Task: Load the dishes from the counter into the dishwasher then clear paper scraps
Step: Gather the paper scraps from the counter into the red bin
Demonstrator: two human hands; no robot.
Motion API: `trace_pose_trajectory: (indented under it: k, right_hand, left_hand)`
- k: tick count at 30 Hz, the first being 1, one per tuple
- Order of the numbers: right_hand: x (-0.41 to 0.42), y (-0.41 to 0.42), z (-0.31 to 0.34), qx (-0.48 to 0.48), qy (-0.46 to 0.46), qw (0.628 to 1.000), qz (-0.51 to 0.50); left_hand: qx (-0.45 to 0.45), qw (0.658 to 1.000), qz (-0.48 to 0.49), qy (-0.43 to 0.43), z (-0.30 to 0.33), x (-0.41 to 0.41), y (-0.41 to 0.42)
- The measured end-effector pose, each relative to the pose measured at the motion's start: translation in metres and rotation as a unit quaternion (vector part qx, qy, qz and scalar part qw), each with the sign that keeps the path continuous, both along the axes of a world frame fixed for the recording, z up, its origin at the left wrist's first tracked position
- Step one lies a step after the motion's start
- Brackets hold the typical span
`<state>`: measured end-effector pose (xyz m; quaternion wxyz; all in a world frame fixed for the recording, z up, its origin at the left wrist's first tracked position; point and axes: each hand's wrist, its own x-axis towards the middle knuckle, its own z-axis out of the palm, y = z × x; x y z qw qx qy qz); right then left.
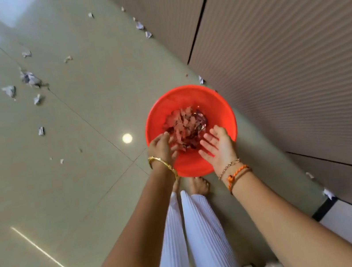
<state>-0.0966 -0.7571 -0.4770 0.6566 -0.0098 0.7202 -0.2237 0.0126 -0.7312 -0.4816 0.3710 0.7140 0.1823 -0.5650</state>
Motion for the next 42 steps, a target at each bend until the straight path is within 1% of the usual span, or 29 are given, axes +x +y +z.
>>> trace_pose_trajectory:
  k: [1,3,5,7,9,11,14,16,18,20,22,25,27,29,31,34,35,36,37,38,39,40,42]
  right_hand:
    - [-0.002,-0.002,0.012,-0.008,0.018,1.000,-0.009]
    - [-0.002,-0.003,0.046,-0.034,0.039,0.998,-0.039]
    - [0.001,-0.007,0.088,-0.051,0.040,0.995,-0.081]
    - [0.009,-0.015,0.151,-0.077,0.030,0.988,-0.134]
    - [0.011,-0.013,0.211,-0.117,0.022,0.979,-0.165]
    - [0.008,-0.004,0.276,-0.168,0.019,0.972,-0.164]
    - [-0.011,0.007,0.355,-0.257,0.045,0.948,-0.181]
    - [-0.034,0.018,0.402,-0.338,0.094,0.913,-0.208]
    - [-0.059,0.027,0.438,-0.422,0.139,0.865,-0.233]
    - [-0.089,0.036,0.472,-0.494,0.160,0.813,-0.263]
    - [-0.125,0.036,0.501,-0.570,0.185,0.751,-0.279]
    - [-0.185,0.025,0.527,-0.626,0.264,0.680,-0.276]
    - [-0.234,0.012,0.536,-0.631,0.332,0.647,-0.272]
    - [-0.283,0.001,0.538,-0.603,0.407,0.642,-0.241]
    - [-0.336,-0.006,0.535,-0.559,0.502,0.632,-0.191]
    - [-0.406,-0.010,0.528,-0.472,0.643,0.596,-0.086]
    - [-0.427,-0.012,0.527,-0.437,0.668,0.601,-0.046]
    - [-0.447,-0.016,0.527,-0.400,0.675,0.619,-0.003]
    - [-0.462,-0.021,0.528,-0.369,0.666,0.647,0.039]
    - [-0.471,-0.028,0.527,-0.347,0.646,0.675,0.081]
    - [-0.480,-0.035,0.525,-0.336,0.628,0.692,0.121]
    - [-0.483,-0.041,0.522,-0.335,0.619,0.692,0.160]
    - [-0.485,-0.052,0.512,-0.349,0.624,0.667,0.208]
  left_hand:
    - [0.008,1.000,-0.014,-0.010,0.020,0.001,0.000]
    - [-0.005,0.999,-0.050,-0.020,0.053,-0.002,-0.001]
    - [-0.019,0.997,-0.075,-0.019,0.103,-0.004,-0.007]
    - [-0.049,0.993,-0.101,-0.025,0.159,-0.006,-0.014]
    - [-0.087,0.989,-0.118,-0.031,0.221,-0.012,-0.020]
    - [-0.130,0.981,-0.139,-0.023,0.284,-0.023,-0.020]
    - [-0.222,0.958,-0.175,-0.035,0.365,-0.051,-0.024]
    - [-0.286,0.938,-0.190,-0.049,0.415,-0.074,-0.025]
    - [-0.346,0.918,-0.190,-0.041,0.454,-0.096,-0.026]
    - [-0.394,0.894,-0.213,-0.019,0.491,-0.122,-0.024]
    - [-0.447,0.857,-0.257,0.007,0.519,-0.157,-0.025]
    - [-0.493,0.813,-0.310,0.027,0.545,-0.209,-0.036]
    - [-0.507,0.798,-0.323,0.039,0.553,-0.250,-0.049]
    - [-0.508,0.800,-0.316,0.045,0.556,-0.289,-0.066]
    - [-0.506,0.809,-0.293,0.060,0.557,-0.331,-0.083]
    - [-0.469,0.833,-0.281,0.084,0.557,-0.388,-0.105]
    - [-0.451,0.842,-0.279,0.096,0.557,-0.406,-0.111]
    - [-0.434,0.850,-0.278,0.111,0.558,-0.423,-0.116]
    - [-0.419,0.856,-0.276,0.127,0.558,-0.436,-0.120]
    - [-0.407,0.860,-0.274,0.142,0.559,-0.444,-0.123]
    - [-0.399,0.862,-0.272,0.154,0.558,-0.452,-0.126]
    - [-0.394,0.864,-0.270,0.159,0.557,-0.455,-0.128]
    - [-0.389,0.865,-0.261,0.180,0.554,-0.454,-0.134]
